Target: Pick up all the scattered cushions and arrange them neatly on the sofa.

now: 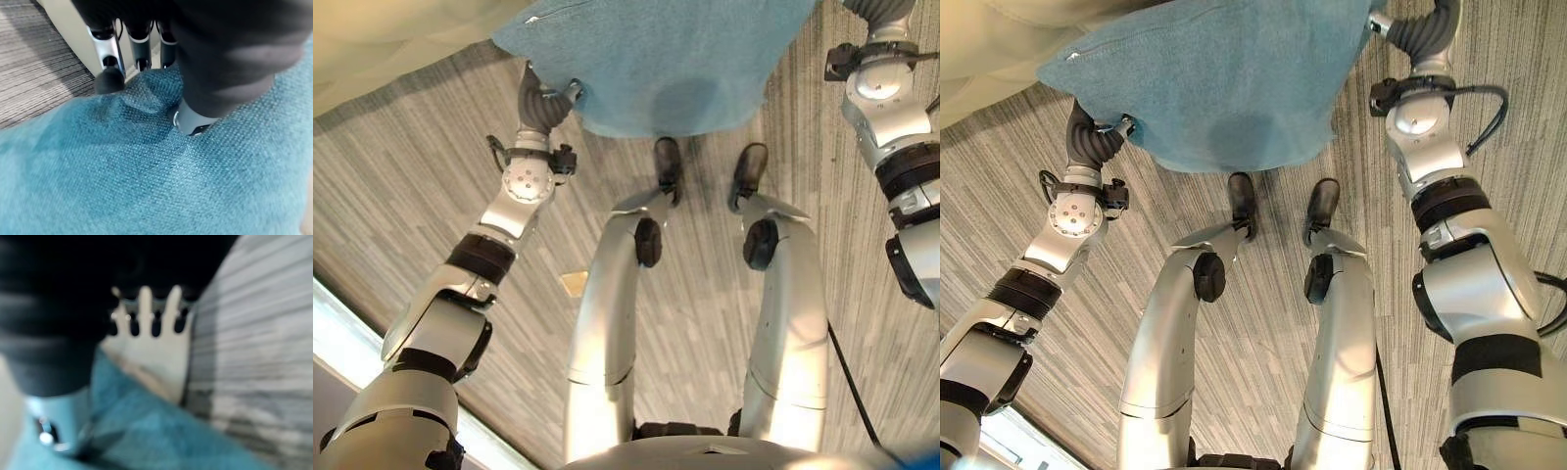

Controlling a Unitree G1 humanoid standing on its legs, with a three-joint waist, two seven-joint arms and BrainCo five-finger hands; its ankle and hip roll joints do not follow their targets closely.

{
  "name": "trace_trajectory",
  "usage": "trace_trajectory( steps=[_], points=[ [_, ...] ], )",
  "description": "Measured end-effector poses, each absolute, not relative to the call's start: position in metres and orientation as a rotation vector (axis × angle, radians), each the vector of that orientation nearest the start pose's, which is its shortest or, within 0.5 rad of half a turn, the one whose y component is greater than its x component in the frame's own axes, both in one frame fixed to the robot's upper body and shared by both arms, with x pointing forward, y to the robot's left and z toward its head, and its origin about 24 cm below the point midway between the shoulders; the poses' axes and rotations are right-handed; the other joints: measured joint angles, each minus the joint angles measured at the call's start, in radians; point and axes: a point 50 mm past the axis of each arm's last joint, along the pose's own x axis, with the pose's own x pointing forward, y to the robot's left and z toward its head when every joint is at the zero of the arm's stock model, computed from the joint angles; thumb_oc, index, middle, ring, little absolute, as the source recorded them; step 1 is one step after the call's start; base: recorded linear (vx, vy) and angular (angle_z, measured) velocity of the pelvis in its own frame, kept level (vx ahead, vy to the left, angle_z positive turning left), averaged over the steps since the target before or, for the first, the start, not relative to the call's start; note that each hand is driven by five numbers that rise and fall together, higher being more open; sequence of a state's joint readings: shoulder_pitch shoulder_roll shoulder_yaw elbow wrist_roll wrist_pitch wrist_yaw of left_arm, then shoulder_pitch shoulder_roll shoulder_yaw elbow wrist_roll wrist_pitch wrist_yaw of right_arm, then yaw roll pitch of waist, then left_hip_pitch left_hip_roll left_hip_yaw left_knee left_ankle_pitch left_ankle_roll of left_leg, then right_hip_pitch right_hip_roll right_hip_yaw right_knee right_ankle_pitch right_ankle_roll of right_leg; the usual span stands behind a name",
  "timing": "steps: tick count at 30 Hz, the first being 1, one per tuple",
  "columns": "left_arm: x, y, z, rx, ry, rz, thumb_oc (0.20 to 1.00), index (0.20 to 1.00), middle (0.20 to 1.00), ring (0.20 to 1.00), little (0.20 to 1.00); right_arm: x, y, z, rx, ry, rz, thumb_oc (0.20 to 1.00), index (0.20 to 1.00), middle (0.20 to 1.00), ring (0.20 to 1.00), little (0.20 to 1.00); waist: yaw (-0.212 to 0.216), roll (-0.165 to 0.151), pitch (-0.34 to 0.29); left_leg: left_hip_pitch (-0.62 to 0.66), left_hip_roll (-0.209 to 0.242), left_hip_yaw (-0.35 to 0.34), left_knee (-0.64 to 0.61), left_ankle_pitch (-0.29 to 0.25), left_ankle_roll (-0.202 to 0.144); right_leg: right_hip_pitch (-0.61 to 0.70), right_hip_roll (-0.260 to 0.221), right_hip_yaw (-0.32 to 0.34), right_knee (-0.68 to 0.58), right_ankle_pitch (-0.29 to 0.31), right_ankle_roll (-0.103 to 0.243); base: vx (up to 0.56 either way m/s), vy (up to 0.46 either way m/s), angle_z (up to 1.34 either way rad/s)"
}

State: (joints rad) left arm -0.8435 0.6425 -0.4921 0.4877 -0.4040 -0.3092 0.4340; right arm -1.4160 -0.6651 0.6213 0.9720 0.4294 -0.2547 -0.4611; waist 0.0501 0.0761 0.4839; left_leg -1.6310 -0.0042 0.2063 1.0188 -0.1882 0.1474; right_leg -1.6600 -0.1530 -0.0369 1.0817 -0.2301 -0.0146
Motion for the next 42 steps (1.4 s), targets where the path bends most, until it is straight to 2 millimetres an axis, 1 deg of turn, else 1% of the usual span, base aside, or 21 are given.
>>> trace_trajectory(
  steps=[6,7,8,9,17,22,25,26,27,29,31,32,33,34,35,36,37,38,40,41,42],
  points=[
    [0.366,0.179,0.215,0.312,-0.574,0.083,0.200,0.200,0.200,0.200,0.200,0.399,-0.175,0.350,-0.325,-0.685,-0.221,1.000,1.000,1.000,1.000,1.000,0.008,0.009,0.008,-0.002,0.002,0.002,-0.002,0.000,0.000,-0.003,-0.001,0.000,0.003,-0.001,-0.001,0.00,0.000,0.00],
    [0.366,0.180,0.215,0.311,-0.575,0.087,0.200,0.200,0.200,0.200,0.200,0.399,-0.167,0.349,-0.285,-0.690,-0.172,0.693,0.693,0.693,0.693,0.693,0.005,0.008,0.009,-0.002,0.002,0.002,-0.002,0.000,0.000,-0.004,0.000,0.000,0.002,-0.001,-0.001,0.00,0.000,0.00],
    [0.366,0.180,0.216,0.311,-0.577,0.087,0.200,0.200,0.200,0.200,0.200,0.399,-0.164,0.349,-0.269,-0.692,-0.154,0.533,0.533,0.533,0.533,0.533,0.004,0.008,0.009,-0.002,0.002,0.002,-0.002,0.000,0.000,-0.004,0.000,0.000,0.003,-0.001,-0.001,0.00,0.000,0.00],
    [0.366,0.180,0.217,0.308,-0.582,0.089,0.200,0.200,0.200,0.200,0.200,0.398,-0.148,0.348,-0.186,-0.696,-0.093,0.200,0.200,0.200,0.200,0.200,0.001,0.009,0.009,-0.002,0.003,0.002,-0.004,0.000,0.000,-0.005,0.002,0.001,0.002,-0.001,-0.001,0.00,0.000,0.00],
    [0.364,0.194,0.224,0.245,-0.604,0.194,0.200,0.200,0.200,0.200,0.200,0.380,-0.131,0.347,0.025,-0.797,0.031,0.200,0.200,0.200,0.200,0.200,-0.009,0.007,0.029,-0.002,0.001,-0.002,-0.015,0.001,-0.001,-0.008,0.006,0.003,0.003,-0.001,-0.001,0.00,-0.030,0.02],
    [0.359,0.193,0.226,0.174,-0.631,0.217,0.200,0.200,0.200,0.200,0.200,0.369,-0.141,0.345,0.063,-0.858,0.023,0.200,0.200,0.200,0.200,0.200,-0.047,0.002,0.033,0.011,-0.029,-0.025,-0.044,0.018,-0.015,0.007,0.009,0.012,-0.001,-0.004,0.001,0.01,-0.042,0.13],
    [0.356,0.179,0.229,0.113,-0.656,0.186,0.200,0.200,0.200,0.200,0.200,0.361,-0.145,0.347,0.090,-0.904,0.019,0.200,0.200,0.200,0.200,0.200,-0.062,-0.001,0.031,0.020,-0.032,-0.027,-0.071,0.025,-0.019,0.017,0.010,0.018,-0.023,-0.001,0.005,0.02,0.000,0.04],
    [0.355,0.178,0.234,0.093,-0.676,0.186,0.200,0.200,0.200,0.200,0.200,0.357,-0.148,0.351,0.086,-0.934,0.011,0.200,0.200,0.200,0.200,0.200,-0.069,-0.003,0.028,0.023,-0.035,-0.028,-0.103,0.038,-0.023,0.019,0.010,0.017,-0.054,0.010,0.007,-0.05,0.016,-0.03],
    [0.351,0.172,0.248,0.048,-0.729,0.171,0.200,0.200,0.200,0.200,0.200,0.346,-0.150,0.362,0.035,-1.012,-0.009,0.200,0.200,0.200,0.200,0.200,-0.073,-0.004,0.029,0.055,-0.036,-0.031,-0.224,0.090,-0.018,0.050,0.013,0.001,-0.166,0.054,0.005,-0.08,0.005,-0.04],
    [0.350,0.167,0.248,0.012,-0.733,0.166,0.200,0.200,0.200,0.200,0.200,0.340,-0.152,0.360,0.002,-1.039,-0.030,0.200,0.200,0.200,0.200,0.200,-0.075,-0.007,0.030,0.134,-0.052,-0.039,-0.369,0.157,-0.029,0.119,0.017,-0.004,-0.288,0.115,0.015,-0.08,0.030,0.01],
    [0.350,0.160,0.223,-0.018,-0.652,0.155,0.200,0.200,0.200,0.200,0.200,0.342,-0.158,0.316,-0.086,-0.960,-0.075,0.200,0.200,0.200,0.200,0.200,-0.090,-0.019,0.016,0.322,-0.070,-0.058,-0.526,0.209,-0.027,0.301,0.018,-0.019,-0.422,0.143,0.021,-0.03,0.111,0.05],
    [0.343,0.158,0.195,-0.045,-0.584,0.155,0.200,0.200,0.200,0.200,0.200,0.341,-0.158,0.281,-0.115,-0.886,-0.069,0.200,0.200,0.200,0.200,0.200,-0.096,-0.023,-0.092,0.324,-0.083,-0.072,-0.564,0.214,-0.031,0.298,0.018,-0.004,-0.446,0.142,0.034,0.01,0.179,0.09],
    [0.337,0.160,0.181,-0.051,-0.559,0.154,0.200,0.200,0.200,0.200,0.200,0.338,-0.159,0.262,-0.146,-0.853,-0.065,0.200,0.200,0.200,0.200,0.200,-0.109,-0.029,-0.158,0.331,-0.088,-0.079,-0.573,0.210,-0.030,0.309,0.016,-0.007,-0.459,0.135,0.043,0.04,0.134,0.05],
    [0.332,0.162,0.177,-0.051,-0.558,0.154,0.200,0.200,0.200,0.200,0.200,0.334,-0.159,0.253,-0.163,-0.843,-0.059,0.200,0.200,0.200,0.200,0.200,-0.116,-0.038,-0.162,0.367,-0.088,-0.086,-0.575,0.205,-0.026,0.348,0.019,-0.011,-0.472,0.136,0.049,0.06,-0.025,-0.13],
    [0.327,0.165,0.169,-0.045,-0.542,0.153,0.200,0.200,0.200,0.200,0.200,0.328,-0.163,0.236,-0.238,-0.819,-0.055,0.200,0.200,0.200,0.200,0.200,-0.118,-0.064,-0.162,0.473,-0.082,-0.100,-0.619,0.208,-0.028,0.435,0.029,-0.004,-0.490,0.161,0.089,0.12,-0.214,-0.22],
    [0.325,0.167,0.166,-0.041,-0.534,0.156,0.200,0.200,0.200,0.200,0.200,0.326,-0.165,0.232,-0.274,-0.814,-0.056,0.200,0.200,0.200,0.200,0.200,-0.124,-0.066,-0.163,0.524,-0.080,-0.107,-0.646,0.211,-0.029,0.464,0.032,-0.001,-0.492,0.172,0.117,0.19,-0.282,-0.30],
    [0.320,0.167,0.165,-0.043,-0.542,0.147,0.200,0.200,0.200,0.200,0.200,0.320,-0.170,0.228,-0.306,-0.816,-0.059,0.200,0.200,0.200,0.200,0.200,-0.127,-0.078,-0.164,0.590,-0.087,-0.147,-0.693,0.208,-0.040,0.494,0.068,0.008,-0.504,0.137,0.105,0.16,-0.186,-0.10],
    [0.318,0.166,0.165,-0.052,-0.551,0.139,0.200,0.200,0.200,0.200,0.200,0.313,-0.172,0.227,-0.324,-0.826,-0.049,0.200,0.200,0.200,0.200,0.200,-0.129,-0.069,-0.159,0.627,-0.085,-0.168,-0.723,0.222,-0.058,0.522,0.101,0.041,-0.533,0.115,0.114,0.40,-0.093,0.21],
    [0.317,0.164,0.162,-0.050,-0.545,0.127,0.200,0.200,0.200,0.200,0.200,0.310,-0.173,0.220,-0.341,-0.812,-0.047,0.200,0.200,0.200,0.200,0.200,-0.171,-0.078,-0.155,0.692,-0.116,-0.181,-0.755,0.241,-0.057,0.584,0.097,0.048,-0.621,0.129,0.112,0.41,-0.134,0.71],
    [0.316,0.161,0.161,-0.047,-0.545,0.088,0.200,0.200,0.200,0.200,0.200,0.306,-0.178,0.214,-0.368,-0.793,-0.049,0.200,0.200,0.200,0.200,0.200,-0.166,-0.120,-0.113,0.769,-0.138,-0.201,-0.719,0.198,-0.077,0.667,0.106,0.067,-0.613,0.176,0.065,0.19,-0.241,0.62],
    [0.314,0.158,0.156,-0.052,-0.530,0.072,0.200,0.200,0.200,0.200,0.200,0.300,-0.184,0.210,-0.361,-0.784,-0.059,0.200,0.200,0.200,0.200,0.200,-0.151,-0.112,-0.103,0.818,-0.134,-0.231,-0.736,0.212,-0.096,0.724,0.110,0.064,-0.621,0.184,0.037,0.18,-0.255,0.49]
  ],
)
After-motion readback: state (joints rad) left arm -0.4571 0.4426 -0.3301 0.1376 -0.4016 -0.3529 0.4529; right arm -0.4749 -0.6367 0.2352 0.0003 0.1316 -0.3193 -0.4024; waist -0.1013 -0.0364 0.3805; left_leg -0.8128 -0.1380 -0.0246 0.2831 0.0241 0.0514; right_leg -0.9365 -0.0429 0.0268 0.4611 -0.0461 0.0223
